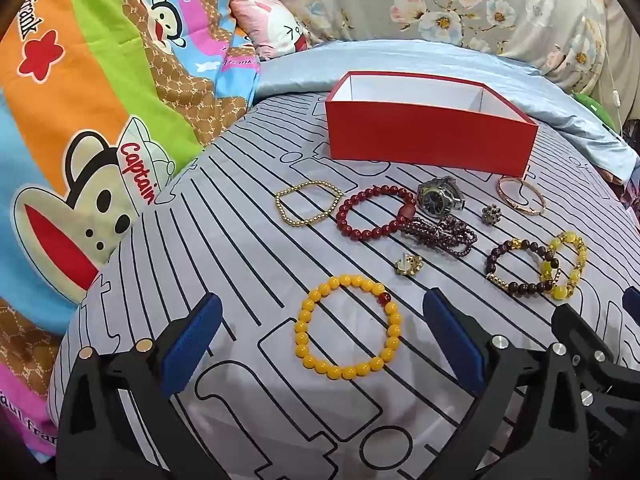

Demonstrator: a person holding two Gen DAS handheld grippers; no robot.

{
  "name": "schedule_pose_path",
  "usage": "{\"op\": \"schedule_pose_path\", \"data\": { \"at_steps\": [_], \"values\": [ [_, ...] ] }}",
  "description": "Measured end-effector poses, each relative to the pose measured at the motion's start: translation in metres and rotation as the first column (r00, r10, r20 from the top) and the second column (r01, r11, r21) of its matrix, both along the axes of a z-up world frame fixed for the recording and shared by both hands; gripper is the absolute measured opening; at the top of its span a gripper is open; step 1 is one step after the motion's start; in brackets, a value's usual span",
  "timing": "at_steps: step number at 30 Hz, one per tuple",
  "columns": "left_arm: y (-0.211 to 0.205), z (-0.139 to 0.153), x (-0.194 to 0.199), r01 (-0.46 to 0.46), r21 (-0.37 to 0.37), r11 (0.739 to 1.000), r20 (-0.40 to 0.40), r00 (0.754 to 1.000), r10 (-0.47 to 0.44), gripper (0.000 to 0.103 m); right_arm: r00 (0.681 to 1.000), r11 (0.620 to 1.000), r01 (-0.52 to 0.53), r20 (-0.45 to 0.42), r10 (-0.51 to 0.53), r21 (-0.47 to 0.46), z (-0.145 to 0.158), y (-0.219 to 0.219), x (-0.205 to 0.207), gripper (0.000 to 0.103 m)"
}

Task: Organize jewelry

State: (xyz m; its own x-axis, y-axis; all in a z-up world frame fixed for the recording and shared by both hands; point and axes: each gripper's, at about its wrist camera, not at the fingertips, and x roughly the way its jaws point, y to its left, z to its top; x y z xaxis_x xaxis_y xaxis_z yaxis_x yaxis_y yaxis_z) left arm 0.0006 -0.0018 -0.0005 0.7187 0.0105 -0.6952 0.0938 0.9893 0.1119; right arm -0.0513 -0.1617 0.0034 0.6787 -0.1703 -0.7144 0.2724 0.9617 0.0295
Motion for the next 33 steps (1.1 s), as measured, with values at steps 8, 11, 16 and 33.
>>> {"op": "schedule_pose_path", "data": {
  "at_steps": [8,11,16,33],
  "values": [
    [-0.015,-0.001,0.005,-0.001,-0.001,1.0,-0.002,1.0,0.001,0.096,1.0,1.0,-0.001,-0.005,0.0,-0.016,0.001,0.0,0.0,0.096],
    [-0.008,-0.002,0.0,-0.006,-0.007,1.0,0.006,1.0,0.006,0.096,1.0,1.0,-0.002,-0.002,0.002,-0.016,0.0,0.001,-0.001,0.096],
    [0.001,0.002,-0.002,-0.003,-0.019,1.0,0.007,1.0,0.003,0.096,1.0,1.0,-0.003,-0.004,0.003,-0.017,0.001,0.004,-0.001,0.096],
    [0.005,0.006,-0.004,-0.007,-0.024,1.0,0.012,1.0,0.007,0.095,1.0,0.999,-0.011,0.009,0.011,-0.032,0.001,0.004,-0.002,0.096]
  ]
}}
